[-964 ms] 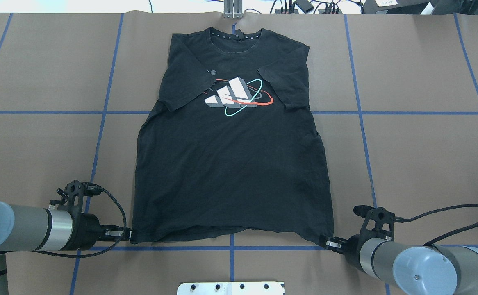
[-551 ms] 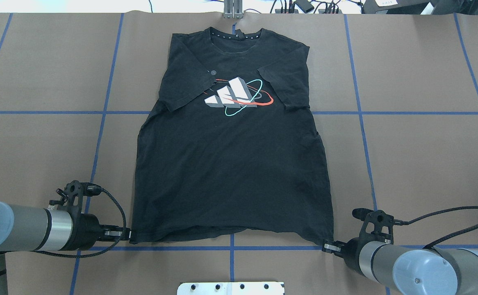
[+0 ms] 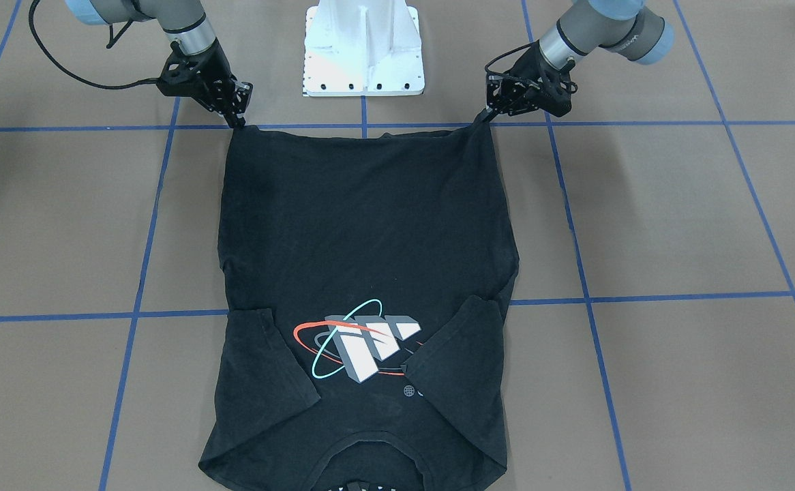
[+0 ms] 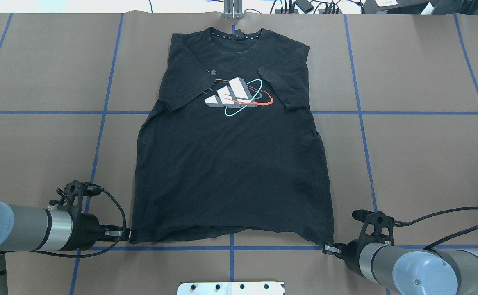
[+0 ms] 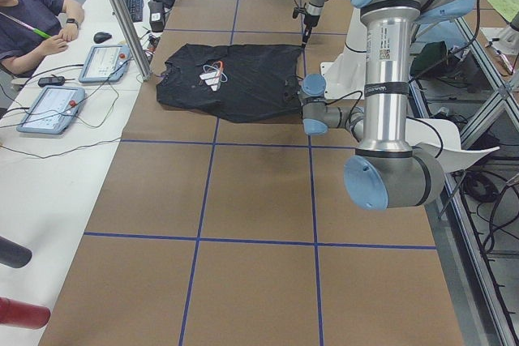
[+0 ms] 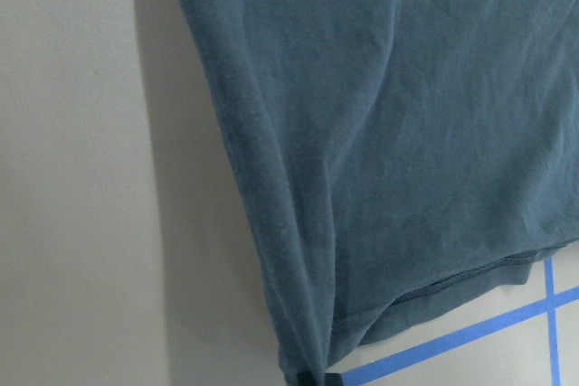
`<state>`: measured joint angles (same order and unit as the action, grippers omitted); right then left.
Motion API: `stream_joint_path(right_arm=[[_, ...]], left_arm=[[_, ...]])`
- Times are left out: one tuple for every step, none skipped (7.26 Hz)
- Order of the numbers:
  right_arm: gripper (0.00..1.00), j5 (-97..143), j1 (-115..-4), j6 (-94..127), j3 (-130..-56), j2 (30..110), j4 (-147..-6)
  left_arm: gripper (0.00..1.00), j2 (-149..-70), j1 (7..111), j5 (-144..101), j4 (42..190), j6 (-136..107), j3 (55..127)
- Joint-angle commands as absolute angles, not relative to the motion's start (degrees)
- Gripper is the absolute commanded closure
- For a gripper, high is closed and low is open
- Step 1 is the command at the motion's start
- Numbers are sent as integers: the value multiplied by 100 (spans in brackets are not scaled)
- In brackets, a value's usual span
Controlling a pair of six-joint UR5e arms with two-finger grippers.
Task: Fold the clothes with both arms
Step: 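Close both grippers on the hem corners of the black shirt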
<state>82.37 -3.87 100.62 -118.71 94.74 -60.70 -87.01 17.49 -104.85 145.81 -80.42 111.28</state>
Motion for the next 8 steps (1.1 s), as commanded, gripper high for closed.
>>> stream_joint_path(right_arm=[[67,8253,-369,10037,-11856,9466,-6187],[68,8262,-369,10037,-11865,9448,-6187],[71,8262,-343,10037,-11857,9431,-6196],[76,8270,-343,10037,-11856,9422,-6196],[80,8262,-334,10037,-11856,9422,-6205],[100,8270,-343,10037,-11874,9431,-6205],[100,8253,-351,10037,-11891,9465,-6205],[100,8262,-369,10028,-11909,9466,-6205]], left_arm=[[100,-8701,1749,-10485,14581,-8042,11136],[100,-8701,1749,-10485,14581,-8042,11153],[100,-8701,1758,-10485,14581,-8042,11162],[100,-8701,1758,-10485,14581,-8042,11162],[100,-8701,1758,-10485,14581,-8042,11162],[100,-8692,1758,-10485,14581,-8042,11162],[100,-8692,1758,-10485,14581,-8042,11171],[100,-8692,1758,-10485,14581,-8042,11171]])
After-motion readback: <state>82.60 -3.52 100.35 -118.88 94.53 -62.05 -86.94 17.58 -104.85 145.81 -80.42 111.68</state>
